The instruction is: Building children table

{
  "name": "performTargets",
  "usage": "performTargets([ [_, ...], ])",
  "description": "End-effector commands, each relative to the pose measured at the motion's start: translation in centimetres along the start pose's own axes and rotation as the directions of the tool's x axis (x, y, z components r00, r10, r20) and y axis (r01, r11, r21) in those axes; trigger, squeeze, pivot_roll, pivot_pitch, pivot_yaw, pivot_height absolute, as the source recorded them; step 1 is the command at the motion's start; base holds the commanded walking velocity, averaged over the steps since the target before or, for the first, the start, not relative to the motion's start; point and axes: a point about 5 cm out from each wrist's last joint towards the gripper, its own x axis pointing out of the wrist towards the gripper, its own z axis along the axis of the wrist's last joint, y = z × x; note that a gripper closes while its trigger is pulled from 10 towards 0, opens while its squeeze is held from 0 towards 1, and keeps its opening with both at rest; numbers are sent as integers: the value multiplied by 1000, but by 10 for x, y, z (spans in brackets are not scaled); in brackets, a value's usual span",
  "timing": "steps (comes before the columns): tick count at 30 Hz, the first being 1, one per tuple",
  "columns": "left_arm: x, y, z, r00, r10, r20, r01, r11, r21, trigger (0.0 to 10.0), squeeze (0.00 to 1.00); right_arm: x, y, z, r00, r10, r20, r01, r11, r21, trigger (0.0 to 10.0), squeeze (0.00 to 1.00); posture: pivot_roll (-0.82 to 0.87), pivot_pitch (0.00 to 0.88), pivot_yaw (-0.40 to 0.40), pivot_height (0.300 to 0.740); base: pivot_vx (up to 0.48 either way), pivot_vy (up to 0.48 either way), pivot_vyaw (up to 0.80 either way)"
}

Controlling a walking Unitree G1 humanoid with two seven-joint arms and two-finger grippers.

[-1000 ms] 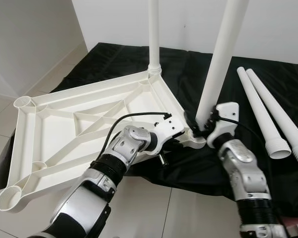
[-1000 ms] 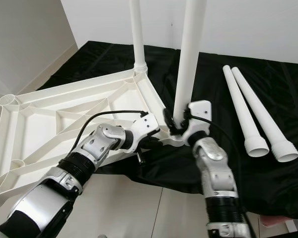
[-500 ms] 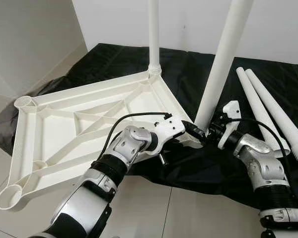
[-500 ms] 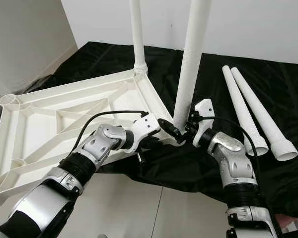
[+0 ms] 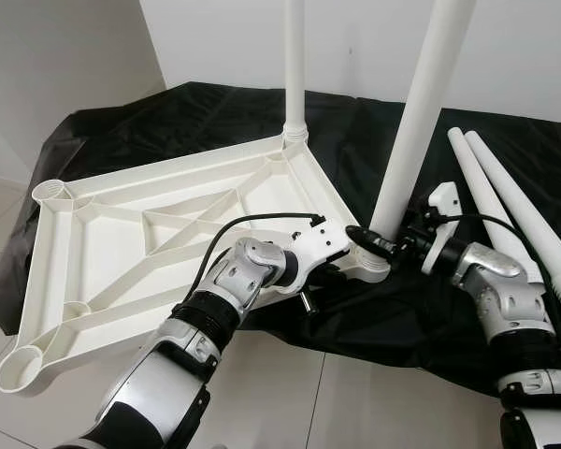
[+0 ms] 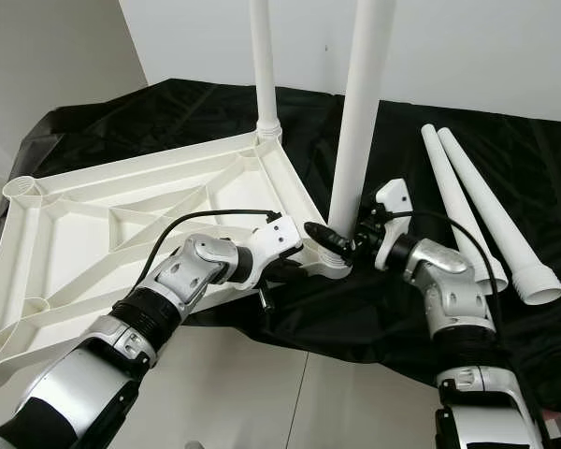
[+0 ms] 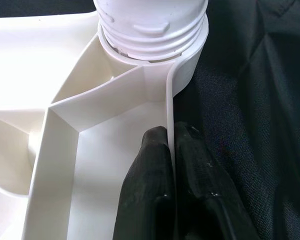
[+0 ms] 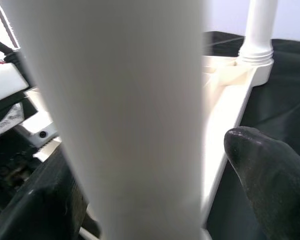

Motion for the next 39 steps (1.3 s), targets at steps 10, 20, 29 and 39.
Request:
performTargets([
  [10, 2, -5, -11, 999, -27, -45, 26, 1000, -12, 10000, 0, -6, -6, 1, 999, 40, 3, -40, 999, -1, 0, 0, -148, 97, 112, 740, 0, 0, 0],
  [20, 1, -4, -11, 999, -22, -45, 21, 1000, -17, 10000, 0, -4, 6, 3, 997, 62, 47, -63, 998, 8, 0, 0, -147, 110, 110, 740, 0, 0, 0],
  [29, 1, -3, -11, 999, -21, -45, 21, 1000, -19, 10000, 0, 5, 20, 9, 990, -63, 123, 61, 998, 20, 10000, 0, -152, 117, 112, 740, 0, 0, 0],
  [39, 1, -3, -10, 999, -25, -44, 25, 1000, -17, 10000, 0, 13, 32, 14, 960, -233, 155, 230, 973, 34, 10000, 0, -159, 119, 112, 740, 0, 0, 0],
])
